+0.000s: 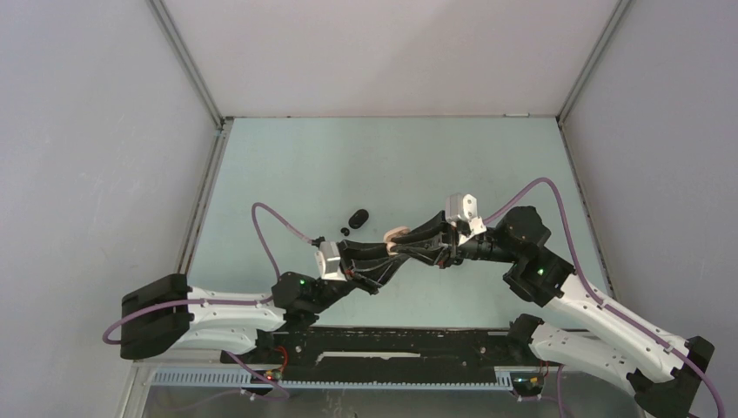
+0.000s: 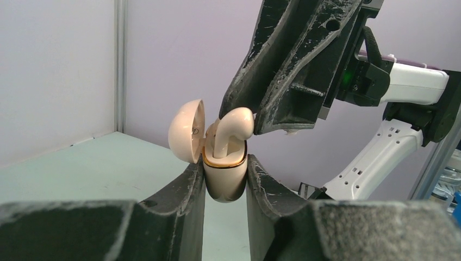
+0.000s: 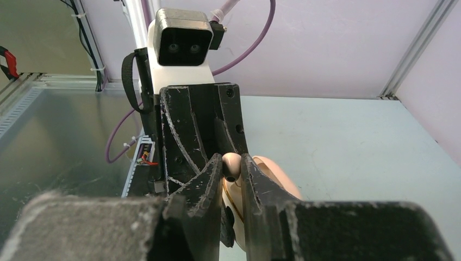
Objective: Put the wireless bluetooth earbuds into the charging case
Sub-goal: Place the earbud in the charging case.
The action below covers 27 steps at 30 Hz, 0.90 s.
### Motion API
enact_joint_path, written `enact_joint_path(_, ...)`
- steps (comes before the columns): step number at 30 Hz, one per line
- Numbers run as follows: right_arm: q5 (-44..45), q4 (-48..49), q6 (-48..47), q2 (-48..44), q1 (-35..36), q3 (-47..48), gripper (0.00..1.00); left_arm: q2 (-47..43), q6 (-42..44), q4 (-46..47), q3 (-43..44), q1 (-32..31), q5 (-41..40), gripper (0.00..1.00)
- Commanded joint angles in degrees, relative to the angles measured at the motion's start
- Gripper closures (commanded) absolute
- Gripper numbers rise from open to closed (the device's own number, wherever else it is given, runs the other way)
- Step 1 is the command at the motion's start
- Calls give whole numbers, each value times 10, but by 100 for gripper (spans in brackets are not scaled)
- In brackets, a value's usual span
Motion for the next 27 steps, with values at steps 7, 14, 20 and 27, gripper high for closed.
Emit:
enact_joint_path(7, 19, -17, -23, -3, -2, 2, 71, 2, 2, 38, 5, 2, 22, 100)
enact_joint_path(14, 2, -8, -24, -7, -8, 5, 61, 3, 2, 38, 3, 2, 21, 100)
enact_joint_path(20, -18, -23, -14, -8, -20, 46, 60, 7, -1, 38, 1, 2, 21, 100)
enact_joint_path(27, -42, -77, -14, -9, -36, 100, 50, 21, -5, 37, -1, 2, 25, 100)
